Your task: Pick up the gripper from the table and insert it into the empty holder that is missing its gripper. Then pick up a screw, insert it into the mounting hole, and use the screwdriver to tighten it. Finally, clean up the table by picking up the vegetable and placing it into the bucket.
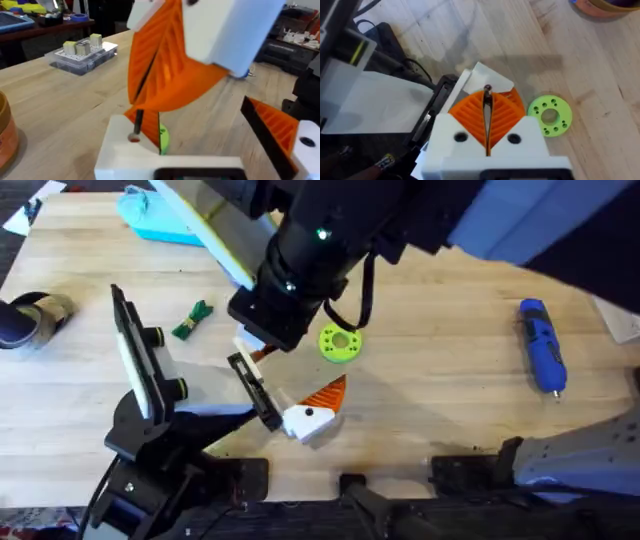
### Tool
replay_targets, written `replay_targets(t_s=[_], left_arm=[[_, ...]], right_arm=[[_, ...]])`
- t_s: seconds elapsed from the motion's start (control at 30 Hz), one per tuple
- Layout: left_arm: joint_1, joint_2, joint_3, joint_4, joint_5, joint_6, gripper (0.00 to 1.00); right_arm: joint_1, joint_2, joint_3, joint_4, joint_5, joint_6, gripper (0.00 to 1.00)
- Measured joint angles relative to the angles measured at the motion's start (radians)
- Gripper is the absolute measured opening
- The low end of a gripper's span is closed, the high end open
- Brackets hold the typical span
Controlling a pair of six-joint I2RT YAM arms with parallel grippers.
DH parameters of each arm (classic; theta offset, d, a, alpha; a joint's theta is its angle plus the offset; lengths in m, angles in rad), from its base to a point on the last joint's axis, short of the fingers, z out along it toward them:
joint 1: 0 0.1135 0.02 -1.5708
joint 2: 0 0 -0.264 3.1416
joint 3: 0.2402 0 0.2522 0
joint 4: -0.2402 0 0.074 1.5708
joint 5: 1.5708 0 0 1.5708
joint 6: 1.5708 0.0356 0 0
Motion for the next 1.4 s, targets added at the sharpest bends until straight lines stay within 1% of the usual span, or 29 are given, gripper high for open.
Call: replay_targets(t_s=[0.37,0.7,0.87,0.9,0.93,1.03,1.07,1.13,1.17,1.2,1.23,1.4], left_arm=[[0.0,0.0,0.0,0.0,0.0,0.0,0.992],[0.0,0.0,0.0,-0.001,-0.002,-0.009,0.992],[0.0,0.001,0.0,-0.001,-0.002,-0.012,0.992],[0.0,0.001,0.0,-0.001,-0.002,-0.013,0.992],[0.0,0.001,0.0,-0.001,-0.002,-0.013,0.992],[0.0,0.001,0.0,0.0,-0.002,-0.013,0.992],[0.0,0.0,0.0,0.0,-0.003,-0.014,0.992],[0.0,0.0,0.0,-0.001,-0.006,-0.016,0.992],[0.0,0.0,0.0,-0.001,-0.008,-0.016,0.992],[0.0,0.0,0.0,0.0,-0.008,-0.016,0.992],[0.0,0.0,0.0,0.0,-0.008,-0.016,0.992],[0.0,0.0,0.0,0.0,-0.005,-0.014,0.992]], right_arm=[[0.0,0.004,0.0,-0.002,-0.003,0.0,0.013],[0.0,0.059,0.0,-0.006,-0.002,0.0,0.013],[0.0,0.06,0.0,-0.005,-0.003,0.0,0.013],[0.0,0.06,0.0,-0.005,-0.003,0.001,0.036],[0.0,0.06,0.0,-0.006,-0.003,0.002,0.113],[0.0,0.06,0.0,-0.005,-0.003,-0.004,0.384],[-0.001,0.06,0.0,-0.006,0.004,-0.004,0.498],[-0.013,0.059,0.0,-0.008,0.026,-0.004,0.796],[-0.023,0.058,0.0,-0.008,0.034,-0.005,0.929],[-0.032,0.057,0.0,-0.008,0.035,-0.007,0.975],[-0.036,0.055,0.0,-0.008,0.033,-0.007,0.99],[-0.043,0.033,0.0,-0.008,0.013,-0.007,0.996]])
